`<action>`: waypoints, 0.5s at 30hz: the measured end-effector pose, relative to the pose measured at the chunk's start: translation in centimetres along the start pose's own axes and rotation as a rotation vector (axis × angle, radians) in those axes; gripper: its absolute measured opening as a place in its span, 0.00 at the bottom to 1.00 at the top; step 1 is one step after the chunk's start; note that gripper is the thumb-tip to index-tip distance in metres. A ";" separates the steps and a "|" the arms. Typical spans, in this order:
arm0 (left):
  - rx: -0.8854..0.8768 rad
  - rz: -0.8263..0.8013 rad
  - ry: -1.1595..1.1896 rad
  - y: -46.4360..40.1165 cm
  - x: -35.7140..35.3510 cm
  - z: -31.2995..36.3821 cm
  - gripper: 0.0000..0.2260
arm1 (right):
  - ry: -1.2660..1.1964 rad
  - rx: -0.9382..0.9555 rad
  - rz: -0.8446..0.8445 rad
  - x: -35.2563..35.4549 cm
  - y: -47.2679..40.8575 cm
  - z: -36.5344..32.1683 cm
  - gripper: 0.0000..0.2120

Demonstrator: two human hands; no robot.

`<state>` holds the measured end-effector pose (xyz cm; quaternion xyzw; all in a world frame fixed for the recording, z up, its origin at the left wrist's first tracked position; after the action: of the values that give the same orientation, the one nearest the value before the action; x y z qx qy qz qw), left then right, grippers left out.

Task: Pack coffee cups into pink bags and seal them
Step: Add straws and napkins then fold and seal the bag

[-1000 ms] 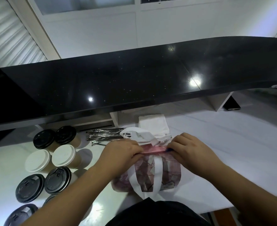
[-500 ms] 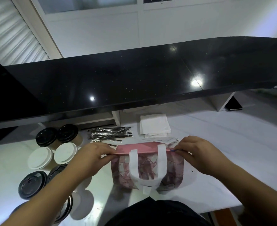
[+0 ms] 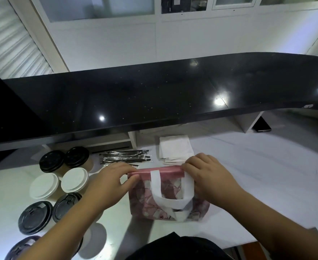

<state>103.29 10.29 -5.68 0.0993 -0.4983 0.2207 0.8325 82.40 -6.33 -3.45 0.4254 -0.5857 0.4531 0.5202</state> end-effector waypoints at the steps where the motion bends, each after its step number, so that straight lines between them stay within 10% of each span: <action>1: -0.001 0.013 0.019 0.0 0.1 0.0 0.18 | -0.021 -0.010 -0.026 0.2 -0.2 0.1 0.25; 11: 0.087 0.303 0.320 0.8 4.1 -0.3 0.15 | -0.109 -0.188 -0.164 9.1 -1.8 -0.6 0.06; 15: 0.088 0.387 0.449 0.9 7.1 0.1 0.13 | -0.015 -0.278 -0.168 16.4 -4.5 0.0 0.12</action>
<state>105.73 12.96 0.53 -0.0130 -0.3014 0.4131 0.8593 85.17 -7.77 13.31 0.3999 -0.6091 0.3194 0.6058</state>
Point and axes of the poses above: each hand's wrist, its own y-axis away from the middle knuckle, its own x-axis out of the back of the hand, z = x × y, the point moved 7 cm from there along -y, towards the middle knuckle, and after that the axes turned 2 degrees about x, right-handed, at the moved point
